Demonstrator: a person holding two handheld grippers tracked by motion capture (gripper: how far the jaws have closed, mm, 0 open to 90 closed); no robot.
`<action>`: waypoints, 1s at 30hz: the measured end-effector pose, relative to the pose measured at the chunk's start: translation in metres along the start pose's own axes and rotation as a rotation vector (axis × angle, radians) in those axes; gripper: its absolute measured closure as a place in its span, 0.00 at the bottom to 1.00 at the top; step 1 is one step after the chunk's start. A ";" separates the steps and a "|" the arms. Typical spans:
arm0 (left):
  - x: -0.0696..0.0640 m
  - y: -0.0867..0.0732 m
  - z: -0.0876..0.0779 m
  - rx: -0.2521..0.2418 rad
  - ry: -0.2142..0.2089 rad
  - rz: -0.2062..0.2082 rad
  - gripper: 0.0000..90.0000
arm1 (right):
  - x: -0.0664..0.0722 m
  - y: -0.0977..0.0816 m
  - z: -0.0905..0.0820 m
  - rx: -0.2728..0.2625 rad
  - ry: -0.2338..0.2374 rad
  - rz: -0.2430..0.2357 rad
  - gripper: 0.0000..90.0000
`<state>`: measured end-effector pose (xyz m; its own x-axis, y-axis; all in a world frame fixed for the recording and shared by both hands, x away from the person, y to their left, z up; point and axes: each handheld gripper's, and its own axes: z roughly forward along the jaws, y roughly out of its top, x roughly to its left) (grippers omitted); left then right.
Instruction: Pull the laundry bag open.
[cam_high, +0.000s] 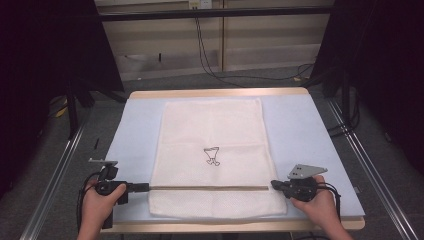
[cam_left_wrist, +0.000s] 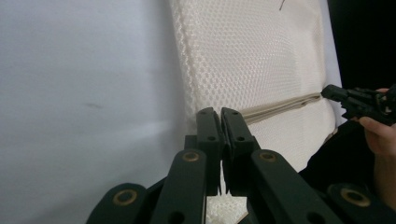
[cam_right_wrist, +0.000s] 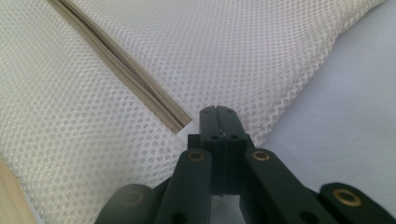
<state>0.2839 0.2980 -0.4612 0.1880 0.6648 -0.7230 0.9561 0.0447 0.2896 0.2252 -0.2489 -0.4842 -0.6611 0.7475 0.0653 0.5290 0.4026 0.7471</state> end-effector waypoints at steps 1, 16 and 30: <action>0.001 0.000 0.000 0.010 0.003 0.009 0.97 | 0.000 0.000 0.000 0.000 0.000 -0.001 1.00; 0.006 -0.001 -0.001 0.011 0.009 0.000 0.97 | 0.000 0.000 0.000 0.000 -0.001 -0.003 1.00; 0.000 0.001 -0.010 -0.095 0.014 0.046 0.72 | -0.004 0.005 -0.003 -0.053 0.017 0.048 0.76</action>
<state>0.2827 0.3052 -0.4549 0.2276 0.6784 -0.6985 0.9207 0.0836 0.3813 0.2292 -0.2516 -0.4787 -0.6449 0.7560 0.1122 0.5313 0.3378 0.7769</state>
